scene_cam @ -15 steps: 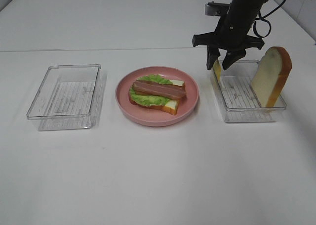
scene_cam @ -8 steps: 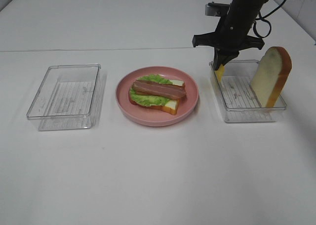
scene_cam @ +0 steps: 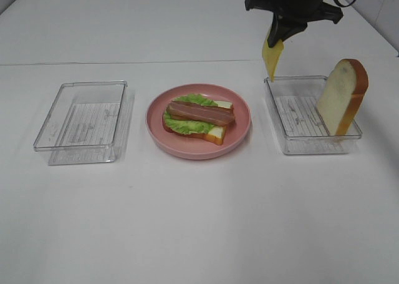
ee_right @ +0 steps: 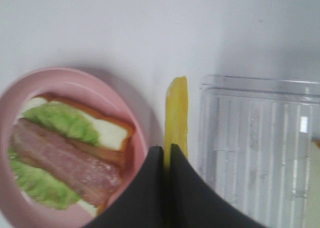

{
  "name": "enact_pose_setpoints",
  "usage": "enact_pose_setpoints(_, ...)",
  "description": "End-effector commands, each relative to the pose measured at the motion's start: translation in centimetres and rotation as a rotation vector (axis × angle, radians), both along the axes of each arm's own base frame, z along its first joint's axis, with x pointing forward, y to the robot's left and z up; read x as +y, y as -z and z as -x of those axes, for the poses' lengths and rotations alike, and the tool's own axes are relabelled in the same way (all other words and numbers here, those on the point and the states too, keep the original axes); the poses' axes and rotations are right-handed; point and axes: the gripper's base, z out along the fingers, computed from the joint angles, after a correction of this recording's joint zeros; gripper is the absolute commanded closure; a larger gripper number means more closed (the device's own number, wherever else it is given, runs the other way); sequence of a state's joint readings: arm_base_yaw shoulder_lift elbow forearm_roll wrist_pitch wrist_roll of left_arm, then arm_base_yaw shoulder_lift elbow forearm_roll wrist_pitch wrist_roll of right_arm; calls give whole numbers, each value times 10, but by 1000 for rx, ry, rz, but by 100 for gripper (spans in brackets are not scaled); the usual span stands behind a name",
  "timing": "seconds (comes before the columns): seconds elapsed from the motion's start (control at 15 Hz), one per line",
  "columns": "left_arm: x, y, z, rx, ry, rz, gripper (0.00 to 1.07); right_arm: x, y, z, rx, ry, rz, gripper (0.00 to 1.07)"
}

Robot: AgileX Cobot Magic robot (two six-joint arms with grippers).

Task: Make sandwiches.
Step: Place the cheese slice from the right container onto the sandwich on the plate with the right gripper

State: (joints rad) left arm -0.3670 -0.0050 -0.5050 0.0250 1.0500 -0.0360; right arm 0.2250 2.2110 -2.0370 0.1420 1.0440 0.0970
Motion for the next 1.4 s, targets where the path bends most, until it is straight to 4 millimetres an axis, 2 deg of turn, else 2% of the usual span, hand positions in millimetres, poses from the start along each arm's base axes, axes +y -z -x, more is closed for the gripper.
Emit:
enact_pose_setpoints(0.07,1,1,2,-18,0,4,28,12,-25,9,-19,-64,-144,107)
enact_pose_setpoints(0.13,1,1,2,-18,0,4,28,28,-29,15,3,-132,-281,107)
enact_pose_setpoints(0.33,1,1,2,-18,0,4,28,67,-21,29,27,-217,-366,107)
enact_pose_setpoints(0.47,1,1,2,-18,0,4,28,94,-7,38,31,-221,-410,107)
enact_pose_setpoints(0.6,1,1,2,-18,0,4,28,110,13,43,51,-198,-443,107)
enact_pose_setpoints(0.67,1,1,2,-18,0,4,28,112,19,42,56,-186,-452,107)
enact_pose_setpoints(0.87,1,1,2,-18,0,4,28,119,55,33,123,-114,-523,107)
enact_pose_setpoints(1.0,1,1,2,-18,0,4,28,120,75,30,152,-99,-510,107)
enact_pose_setpoints(1.2,1,1,2,-18,0,4,28,116,88,27,147,-77,-444,107)
enact_pose_setpoints(1.4,1,1,2,-18,0,4,28,109,93,25,135,-74,-358,107)
